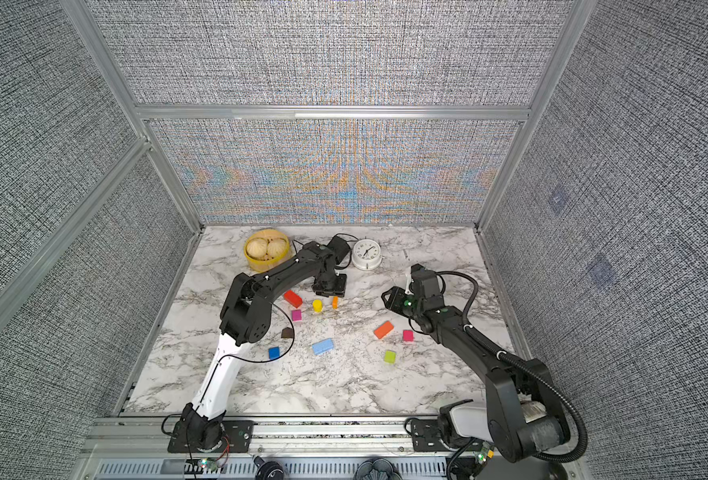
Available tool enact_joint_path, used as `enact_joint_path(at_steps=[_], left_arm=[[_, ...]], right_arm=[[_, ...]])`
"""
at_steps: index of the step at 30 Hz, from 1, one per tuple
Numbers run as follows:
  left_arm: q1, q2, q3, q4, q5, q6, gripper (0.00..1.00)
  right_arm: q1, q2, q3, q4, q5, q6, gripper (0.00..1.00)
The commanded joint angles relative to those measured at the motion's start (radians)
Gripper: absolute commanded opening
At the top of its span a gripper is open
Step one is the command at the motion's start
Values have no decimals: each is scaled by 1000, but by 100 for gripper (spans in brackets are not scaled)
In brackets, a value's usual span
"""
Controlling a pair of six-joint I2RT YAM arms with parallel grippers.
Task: Build the wood block tower
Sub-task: 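Stand the orange block upright with the left gripper while the right arm withdraws, then move the left gripper to the light-blue block and grasp it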
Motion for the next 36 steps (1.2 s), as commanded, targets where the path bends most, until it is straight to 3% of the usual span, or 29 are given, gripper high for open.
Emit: enact_joint_path(at_steps=[1, 8, 12, 20, 25, 32, 36], left_arm=[[-1, -31, -18, 12, -12, 17, 68], [-2, -165, -110, 61, -56, 60, 87], [-1, -321, -267, 135, -76, 91, 94], [-21, -620, -659, 276, -6, 192, 95], [-83, -707, -857, 357, -16, 220, 87], [-185, -716, -961, 414, -48, 268, 83], [-210, -696, -977, 429, -13, 288, 83]], right_arm=[[0, -10, -2, 39, -19, -20, 47], [1, -32, -1, 32, -32, -51, 48], [1, -42, 10, 21, -53, -77, 49], [2, -46, 56, -72, -123, -106, 49], [4, -101, 44, -139, -139, -106, 49], [10, -140, 24, -198, -149, -91, 49], [15, -143, 9, -198, -157, -86, 49]])
